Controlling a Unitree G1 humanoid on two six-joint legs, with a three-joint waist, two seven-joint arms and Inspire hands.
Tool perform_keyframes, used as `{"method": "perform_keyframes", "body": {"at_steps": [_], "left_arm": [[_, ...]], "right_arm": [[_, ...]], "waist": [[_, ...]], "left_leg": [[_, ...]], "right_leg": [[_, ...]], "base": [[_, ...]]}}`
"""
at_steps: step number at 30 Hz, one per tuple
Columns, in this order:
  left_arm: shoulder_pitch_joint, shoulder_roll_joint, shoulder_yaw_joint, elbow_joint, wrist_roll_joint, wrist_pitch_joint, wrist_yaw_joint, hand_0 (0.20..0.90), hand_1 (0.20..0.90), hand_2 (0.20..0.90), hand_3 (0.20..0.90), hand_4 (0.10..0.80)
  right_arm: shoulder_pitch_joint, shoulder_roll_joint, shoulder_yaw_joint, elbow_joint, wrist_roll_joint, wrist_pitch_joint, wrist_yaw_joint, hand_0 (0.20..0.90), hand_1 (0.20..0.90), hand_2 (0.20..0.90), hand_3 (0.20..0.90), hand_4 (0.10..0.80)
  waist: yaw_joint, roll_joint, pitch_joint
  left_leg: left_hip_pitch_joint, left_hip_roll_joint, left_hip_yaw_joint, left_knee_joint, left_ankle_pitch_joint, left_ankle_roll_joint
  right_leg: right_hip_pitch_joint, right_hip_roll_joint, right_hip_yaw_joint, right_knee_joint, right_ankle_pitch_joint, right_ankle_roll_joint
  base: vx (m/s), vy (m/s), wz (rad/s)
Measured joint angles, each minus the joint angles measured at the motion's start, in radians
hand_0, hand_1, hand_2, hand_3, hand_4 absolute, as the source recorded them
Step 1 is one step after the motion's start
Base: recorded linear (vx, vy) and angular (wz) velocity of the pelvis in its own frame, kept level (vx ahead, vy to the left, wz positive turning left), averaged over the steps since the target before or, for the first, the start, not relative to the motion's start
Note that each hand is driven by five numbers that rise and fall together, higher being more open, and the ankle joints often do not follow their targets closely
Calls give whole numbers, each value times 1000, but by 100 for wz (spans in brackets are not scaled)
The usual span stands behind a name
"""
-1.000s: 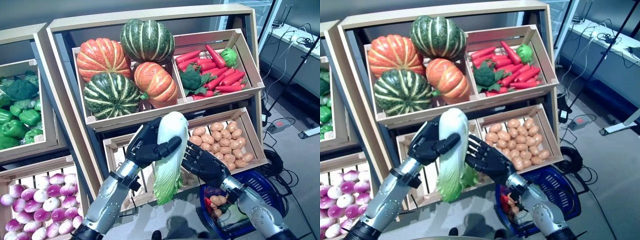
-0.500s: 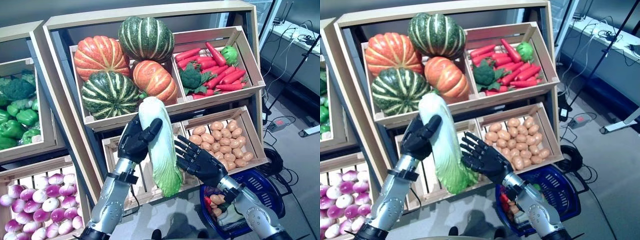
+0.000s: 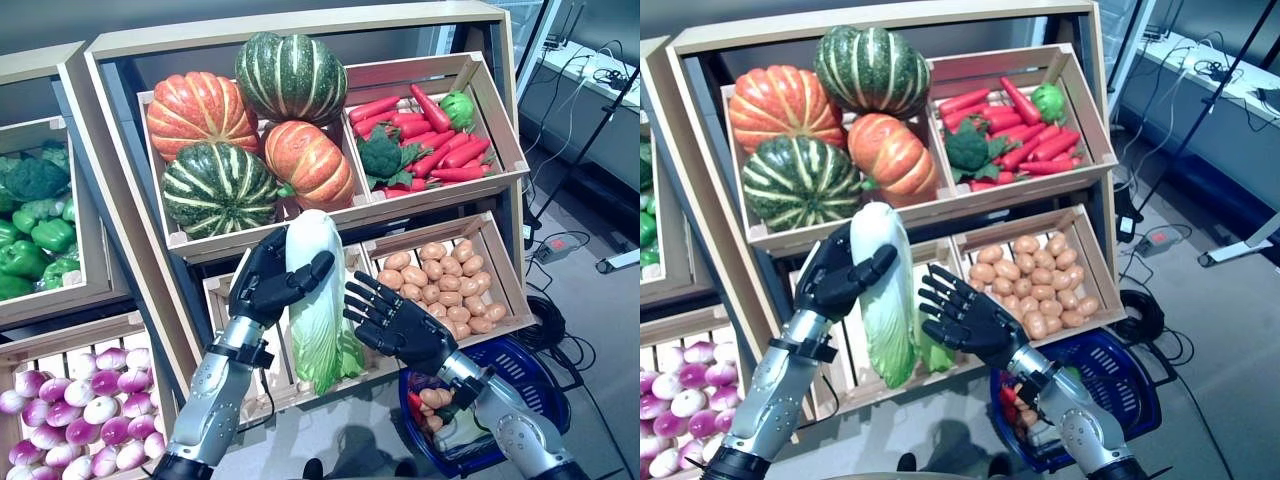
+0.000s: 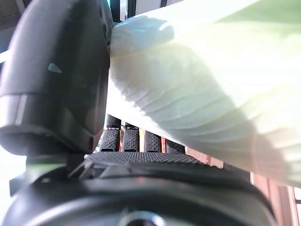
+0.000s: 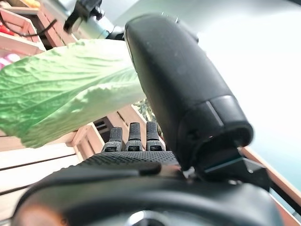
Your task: Put vegetables into the basket
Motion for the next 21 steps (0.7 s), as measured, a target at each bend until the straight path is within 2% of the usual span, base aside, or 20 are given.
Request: {"method": "perform_keyframes", "body": {"at_steps": [5, 10, 16, 21], "left_arm": [[0, 7, 0, 1, 10, 0, -27, 300, 300, 300, 300, 400], [0, 26, -5, 1, 10, 0, -57, 300, 300, 300, 300, 400], [0, 30, -12, 5, 5, 0, -68, 300, 300, 300, 300, 400], [-1, 33, -54, 5, -3, 0, -68, 300, 300, 300, 300, 400]], "right_arm": [[-2, -22, -18, 0, 5, 40, 123, 900, 900, 900, 900, 800], [-4, -39, -14, 0, 0, 68, 139, 900, 900, 900, 900, 800], [-4, -43, -7, 0, -5, 92, 135, 900, 900, 900, 900, 800], [-6, -44, 12, 6, -6, 124, 0, 900, 900, 900, 900, 800]], "waist": [[1, 0, 0], [1, -1, 0], [0, -1, 1], [0, -2, 1]], "left_leg": [[0, 0, 0, 0, 0, 0], [0, 0, 0, 0, -1, 1], [0, 0, 4, 0, -1, 0], [1, 0, 6, 0, 1, -2]], "right_leg": [[0, 0, 0, 0, 0, 0], [-1, 0, 1, 0, 0, 0], [-4, 0, 3, 0, 0, 0], [-4, 0, 4, 0, 0, 0]], "base": [[0, 0, 0], [0, 0, 0], [0, 0, 0], [0, 0, 0]]}}
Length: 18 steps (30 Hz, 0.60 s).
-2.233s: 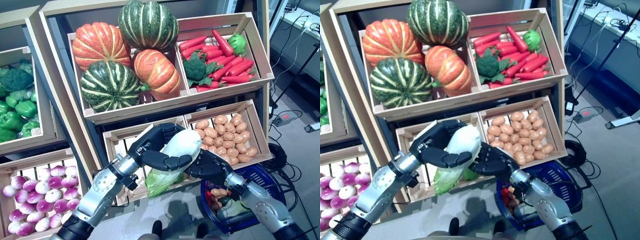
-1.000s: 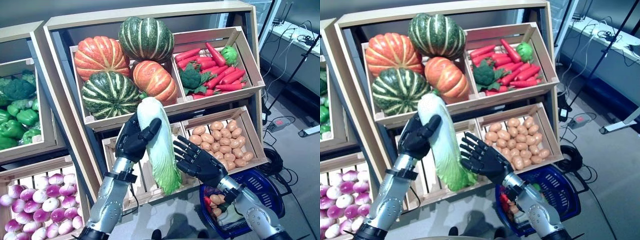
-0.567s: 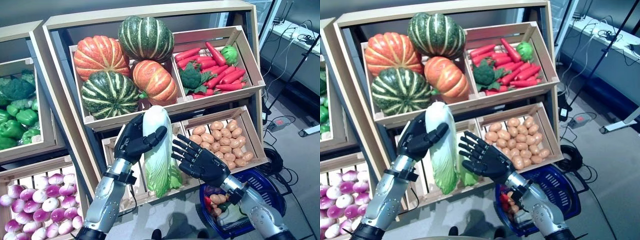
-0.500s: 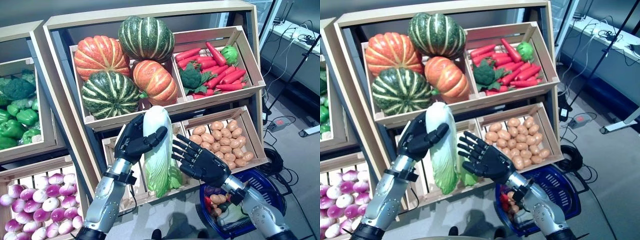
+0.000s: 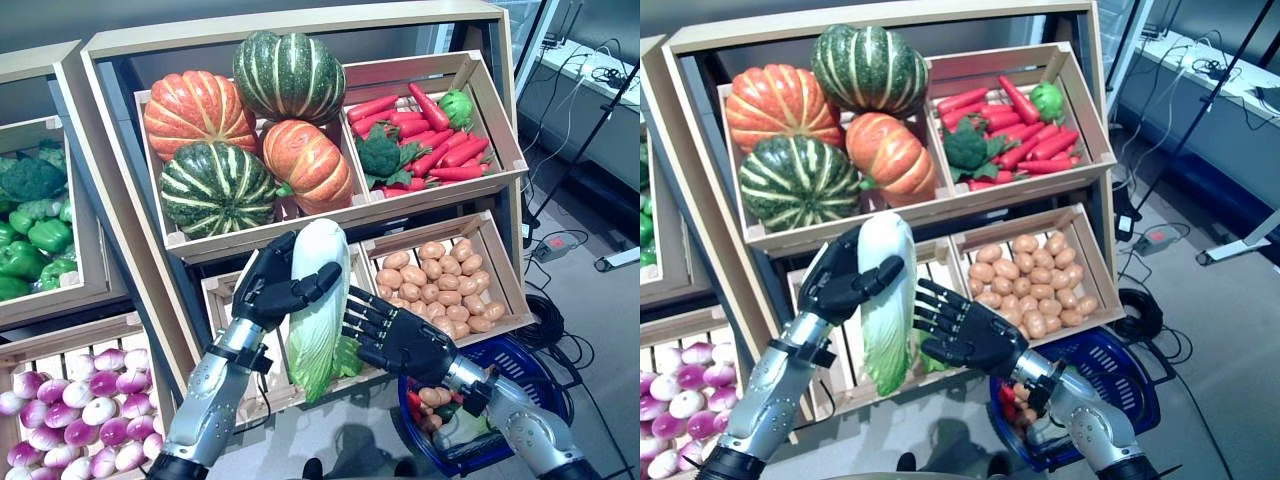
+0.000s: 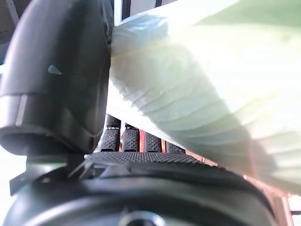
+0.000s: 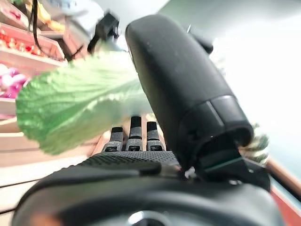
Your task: Put vegetables into the basket
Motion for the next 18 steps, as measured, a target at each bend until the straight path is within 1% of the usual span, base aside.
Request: {"method": "perform_keyframes", "body": {"at_steps": [2, 7, 11, 14, 18], "left_arm": [[0, 1, -24, 0, 0, 0, 1, 300, 300, 300, 300, 400], [0, 4, -69, 0, -30, 0, 4, 300, 300, 300, 300, 400], [-1, -1, -70, 0, -42, 0, 18, 300, 300, 300, 300, 400], [-1, -1, -70, 0, -79, 1, 26, 300, 300, 300, 300, 400], [-1, 2, -71, 1, -81, 4, 26, 300, 300, 300, 300, 400]], "right_arm": [[-1, 0, 18, 4, -3, 6, -62, 900, 900, 900, 900, 800], [-13, 7, 58, 25, -7, 7, -142, 900, 900, 900, 900, 800], [-21, 32, 70, 29, -5, 7, -185, 900, 900, 900, 900, 800], [-22, 55, 74, 30, -3, 7, -217, 900, 900, 900, 900, 800], [-34, 66, 89, 40, 2, 9, -228, 900, 900, 900, 900, 800]], "waist": [[0, 0, 0], [1, -1, 0], [-1, -2, 0], [1, -2, 0], [2, -4, -1]], "left_leg": [[0, 0, 1, 0, 0, 0], [0, 0, 14, 0, -1, 0], [3, 0, 14, 0, -1, 0], [3, 0, 14, 0, -1, 0], [3, 0, 14, 0, -1, 0]], "right_leg": [[-1, 0, 1, 0, 0, 0], [-7, 1, 17, 0, 1, 1], [-6, 1, 18, 0, 2, 1], [-5, 1, 18, 0, 2, 1], [-5, 0, 18, 0, 2, 1]], "base": [[0, 0, 0], [3, -1, -8], [2, -1, -1], [0, 0, 0], [0, 0, 0]]}}
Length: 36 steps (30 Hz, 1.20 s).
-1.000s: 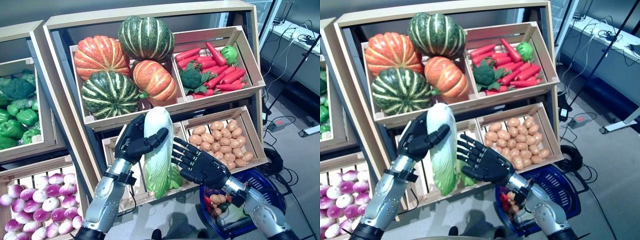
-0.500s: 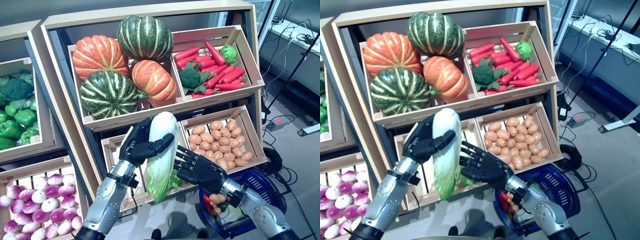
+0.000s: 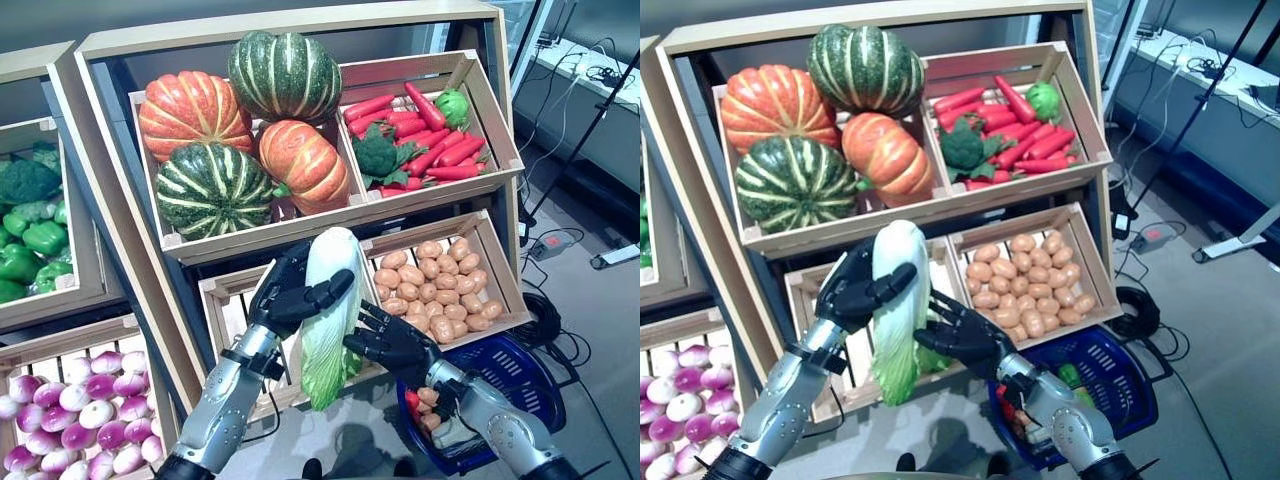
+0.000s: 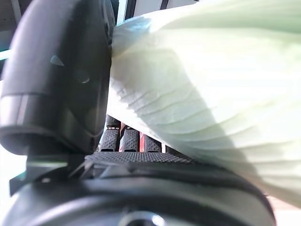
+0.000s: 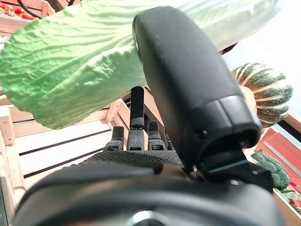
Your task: Put vegetables into the basket
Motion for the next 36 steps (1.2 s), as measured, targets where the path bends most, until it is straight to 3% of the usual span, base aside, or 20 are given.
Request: {"method": "perform_keyframes", "body": {"at_steps": [10, 22, 36], "left_arm": [[0, 18, -3, 21, -98, 73, -25, 300, 300, 300, 300, 400], [0, 44, -31, 24, -152, 146, -167, 300, 300, 300, 300, 400], [-1, 71, -62, 21, -119, 147, -249, 300, 300, 300, 300, 400]], "right_arm": [[-25, -24, 4, 19, 1, 68, 30, 900, 900, 900, 900, 800], [-31, -101, 5, 66, -1, 88, 229, 900, 900, 900, 900, 800], [-31, -134, 14, 97, -7, 136, 336, 900, 900, 900, 900, 800]], "waist": [[2, -4, -3], [8, -17, -13], [10, 1, -30]], "left_leg": [[0, 0, -1, 0, 0, 0], [8, -1, -3, 0, 0, 0], [9, -1, -4, 0, 0, 0]], "right_leg": [[2, 0, 0, 0, 0, 0], [11, 0, -1, 0, 0, 0], [12, 0, -1, 0, 0, 0]], "base": [[0, 0, 0], [0, 0, 0], [0, 0, 0]]}}
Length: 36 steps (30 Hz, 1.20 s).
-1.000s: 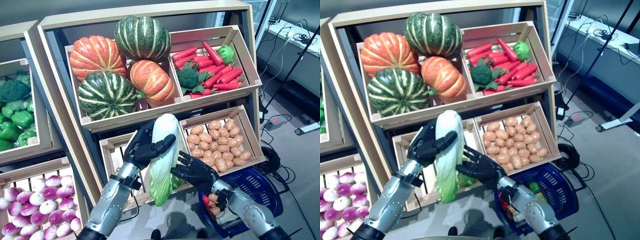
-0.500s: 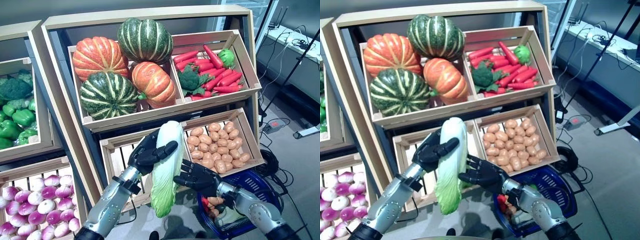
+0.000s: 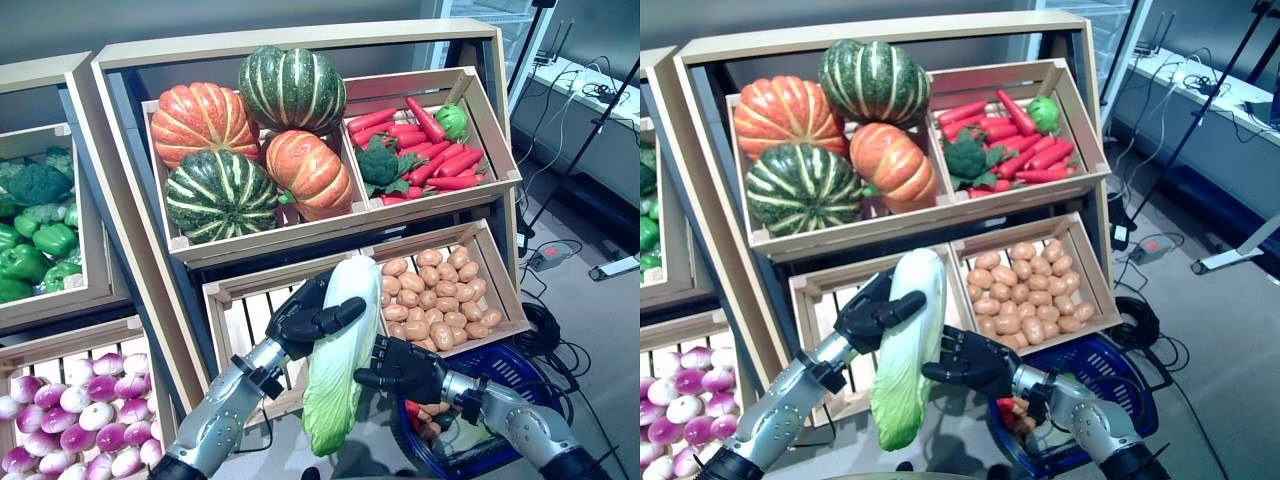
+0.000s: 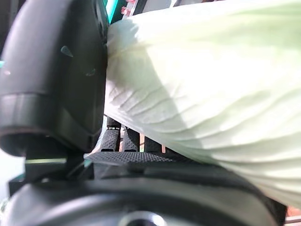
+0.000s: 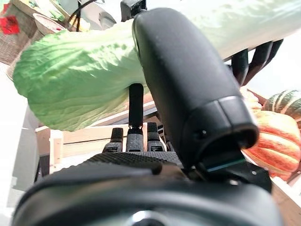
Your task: Put vegetables into the basket
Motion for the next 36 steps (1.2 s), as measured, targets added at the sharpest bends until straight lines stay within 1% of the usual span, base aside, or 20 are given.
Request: {"method": "perform_keyframes", "body": {"at_steps": [4, 8, 14, 16, 18, 22, 24, 30, 32, 34, 36], "left_arm": [[-4, 22, -19, -22, 63, -21, -9, 300, 300, 300, 300, 400], [-30, 63, -28, -53, 185, -65, -27, 300, 300, 300, 300, 400], [-89, 160, -56, -98, 387, -168, -29, 300, 300, 300, 300, 400], [-102, 189, -55, -98, 461, -217, -14, 300, 300, 300, 300, 400], [-126, 205, -53, -98, 500, -248, 7, 300, 300, 300, 300, 400], [-155, 204, -39, -108, 529, -294, 46, 300, 300, 300, 300, 400], [-155, 200, -17, -116, 537, -312, 58, 300, 300, 300, 300, 400], [-161, 193, -4, -116, 544, -317, 112, 300, 300, 300, 300, 400], [-159, 173, 4, -116, 546, -317, 137, 300, 300, 300, 300, 400], [-151, 141, 33, -115, 542, -317, 155, 300, 300, 300, 300, 400], [-130, 87, 73, -114, 499, -311, 182, 300, 300, 300, 300, 400]], "right_arm": [[0, -13, 6, 0, 0, 13, 13, 900, 900, 900, 900, 800], [0, -13, 8, 0, 0, 13, 17, 900, 900, 900, 900, 800], [-2, -21, 7, 0, 0, 20, 45, 900, 900, 900, 900, 800], [-2, -27, 14, 0, -1, 35, 90, 900, 900, 900, 900, 800], [0, -32, 43, -1, -2, 43, 127, 900, 900, 900, 900, 800], [4, -25, 71, -1, -2, 48, 132, 900, 900, 900, 900, 800], [6, -24, 70, -1, -2, 48, 132, 900, 900, 900, 900, 800], [9, -19, 69, -1, -2, 40, 126, 900, 900, 900, 900, 800], [11, -7, 65, -1, -1, 14, 96, 900, 900, 900, 900, 800], [15, 11, 54, -1, -1, -22, 43, 900, 900, 900, 900, 800], [34, 48, 9, -2, -1, -73, -44, 900, 900, 900, 900, 800]], "waist": [[0, 1, -1], [1, 1, -1], [0, 3, -2], [0, 4, -2], [1, 4, -2], [1, 4, -2], [0, 4, -2], [-1, 4, -2], [0, 4, -2], [-1, 4, -2], [-2, 6, -1]], "left_leg": [[0, 0, 0, 0, 0, 0], [1, 0, -2, 0, 0, 0], [1, 0, -4, 0, 0, 0], [1, 0, -4, 0, 0, 0], [1, 0, -4, 0, 0, 0], [1, 0, -5, 0, -2, 2], [1, 0, -5, 0, -2, 3], [1, 0, -5, 0, -3, 4], [1, 0, -5, 0, -4, 4], [1, 0, -5, 0, -5, 5], [0, 0, -5, 0, -6, 5]], "right_leg": [[0, 0, 0, 0, 0, 0], [1, 0, -1, 0, 0, 0], [2, 0, -1, 0, 0, 0], [2, 0, -1, 0, 0, 0], [2, 0, -1, 0, 0, 0], [2, -1, -2, 0, 0, 0], [2, 0, -2, 0, 0, 0], [2, 0, -1, 0, 0, 0], [2, 0, -1, 0, 0, 0], [2, 0, -1, 0, 0, 0], [1, 0, -1, 0, -1, 0]], "base": [[0, 0, 0], [0, 0, 0], [0, 0, 0], [0, 0, 0], [0, 0, 0], [0, 0, 0], [0, 0, 0], [0, 0, 0], [0, 0, 0], [0, 0, 0], [0, 0, 0]]}}
